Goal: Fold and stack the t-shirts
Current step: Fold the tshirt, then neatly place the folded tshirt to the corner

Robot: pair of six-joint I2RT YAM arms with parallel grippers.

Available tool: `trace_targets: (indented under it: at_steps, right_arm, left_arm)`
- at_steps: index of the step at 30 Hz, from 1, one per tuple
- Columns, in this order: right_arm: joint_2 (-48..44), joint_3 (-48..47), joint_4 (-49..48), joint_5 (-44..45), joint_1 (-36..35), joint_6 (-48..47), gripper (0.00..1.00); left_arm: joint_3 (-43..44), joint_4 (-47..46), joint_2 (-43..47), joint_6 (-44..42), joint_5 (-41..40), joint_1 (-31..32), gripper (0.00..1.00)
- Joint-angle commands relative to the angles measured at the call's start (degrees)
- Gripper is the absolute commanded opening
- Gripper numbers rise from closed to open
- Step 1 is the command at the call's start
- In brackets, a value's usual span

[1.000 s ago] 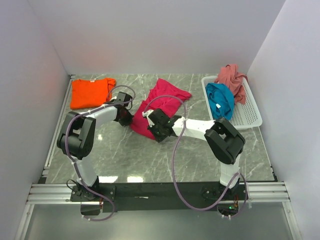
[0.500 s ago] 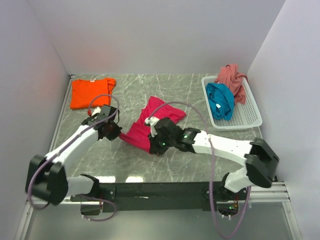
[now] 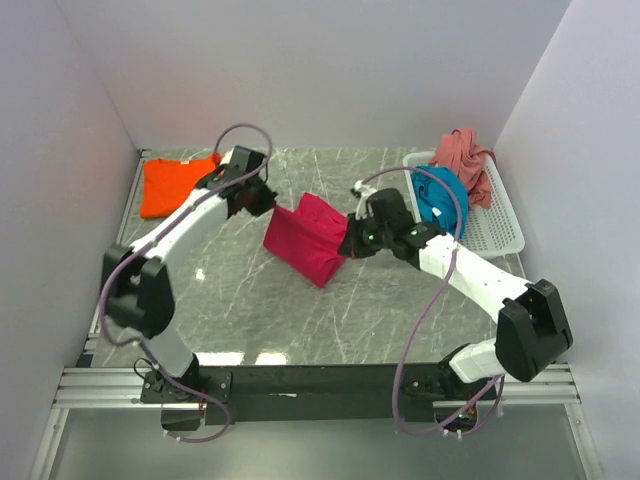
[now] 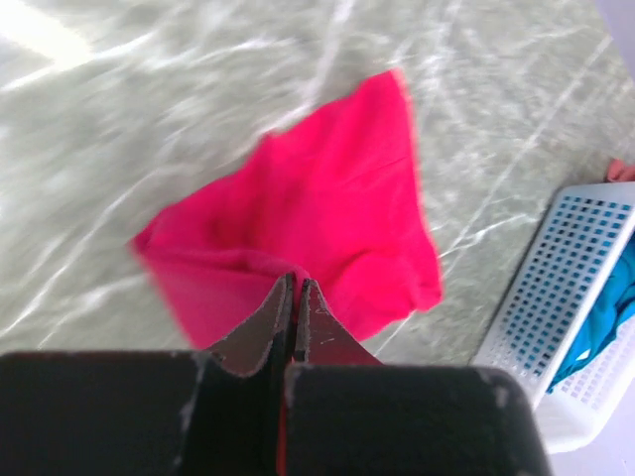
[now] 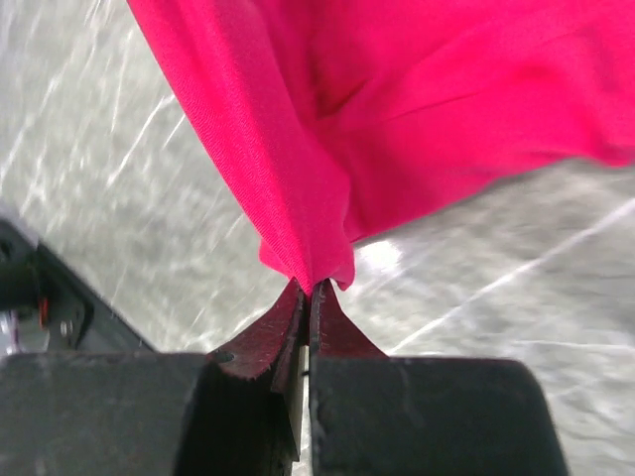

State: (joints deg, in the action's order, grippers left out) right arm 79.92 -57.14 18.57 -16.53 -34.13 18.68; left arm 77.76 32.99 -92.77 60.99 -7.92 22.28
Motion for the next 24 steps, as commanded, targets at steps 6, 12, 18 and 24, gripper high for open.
trace_targets:
  at_steps: [6, 12, 18, 24]
  right_arm:
    - [7.78, -6.3, 4.19, -2.37, 11.88, -0.31, 0.0]
    - [17.8, -11.41, 2.79, 2.56, 17.61, 1.63, 0.0]
    - [24.14, -19.57, 1.03, 2.47, 18.22, -1.89, 0.66]
    - [15.73, -13.46, -1.51, -1.3, 16.03, -3.91, 0.77]
  left_arm:
    - [22.42, -3.91, -19.34, -7.46, -1.49, -0.05, 0.01]
    - [33.43, -6.89, -32.46, -12.65, 5.9, 0.3, 0.06]
    - [34.13, -10.05, -33.36, -18.88, 9.15, -0.4, 0.99]
    - [26.84, -8.92, -28.88, -33.26, 21.67, -2.94, 1.0]
